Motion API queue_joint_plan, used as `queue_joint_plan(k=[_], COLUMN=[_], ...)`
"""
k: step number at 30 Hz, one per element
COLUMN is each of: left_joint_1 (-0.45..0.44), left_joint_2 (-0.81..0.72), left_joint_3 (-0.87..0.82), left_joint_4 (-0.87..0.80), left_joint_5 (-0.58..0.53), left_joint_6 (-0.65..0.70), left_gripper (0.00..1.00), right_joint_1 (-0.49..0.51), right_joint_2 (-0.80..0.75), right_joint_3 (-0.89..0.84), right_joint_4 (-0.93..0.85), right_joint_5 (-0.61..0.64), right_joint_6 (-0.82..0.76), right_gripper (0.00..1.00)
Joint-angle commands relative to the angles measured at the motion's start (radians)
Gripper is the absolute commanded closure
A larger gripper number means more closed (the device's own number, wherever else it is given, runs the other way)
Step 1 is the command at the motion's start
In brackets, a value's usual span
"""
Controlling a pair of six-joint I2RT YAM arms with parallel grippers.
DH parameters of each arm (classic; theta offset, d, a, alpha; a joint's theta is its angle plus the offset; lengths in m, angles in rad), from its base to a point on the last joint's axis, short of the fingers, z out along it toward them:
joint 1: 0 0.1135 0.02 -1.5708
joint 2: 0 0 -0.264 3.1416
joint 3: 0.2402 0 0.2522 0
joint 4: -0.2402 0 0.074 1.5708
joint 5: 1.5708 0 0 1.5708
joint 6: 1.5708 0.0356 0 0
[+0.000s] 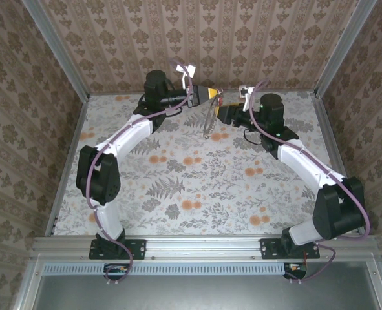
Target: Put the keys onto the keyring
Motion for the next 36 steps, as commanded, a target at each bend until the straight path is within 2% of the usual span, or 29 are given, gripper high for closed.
queue_joint_plan(k=[1,7,11,24,33,36], left_joint_1=[-0.006,-0.007,-0.007,-0.006,-0.004,-0.005], left_joint_2=[-0.055,-0.056,-0.058,-0.064,-0.07,-0.073], left_joint_3=[0.009,0.004,0.002,-0.006,-0.016,-0.022], left_joint_4=[0.049,0.051,0.05,0.042,0.044,0.044], left_joint_5=[0.002,0.002,-0.001,-0.021,-0.041,-0.049], left_joint_6=[-0.004,-0.002,0.0,0.013,0.023,0.026], left_gripper=[1.0,1.0,1.0,1.0,1.0,1.0], right_joint_1=[0.016,0.017,0.017,0.017,0.027,0.041], right_joint_2=[0.022,0.034,0.03,-0.011,-0.05,-0.057], right_joint_3=[0.047,0.064,0.068,0.037,0.008,0.006], right_joint_4=[0.003,0.003,-0.005,-0.036,-0.061,-0.074], right_joint_5=[0.015,0.031,0.04,0.014,-0.031,-0.045], right_joint_6=[-0.011,-0.01,-0.018,-0.037,-0.045,-0.051], right_gripper=[0.48,0.49,0.54,0.88,1.0,1.0])
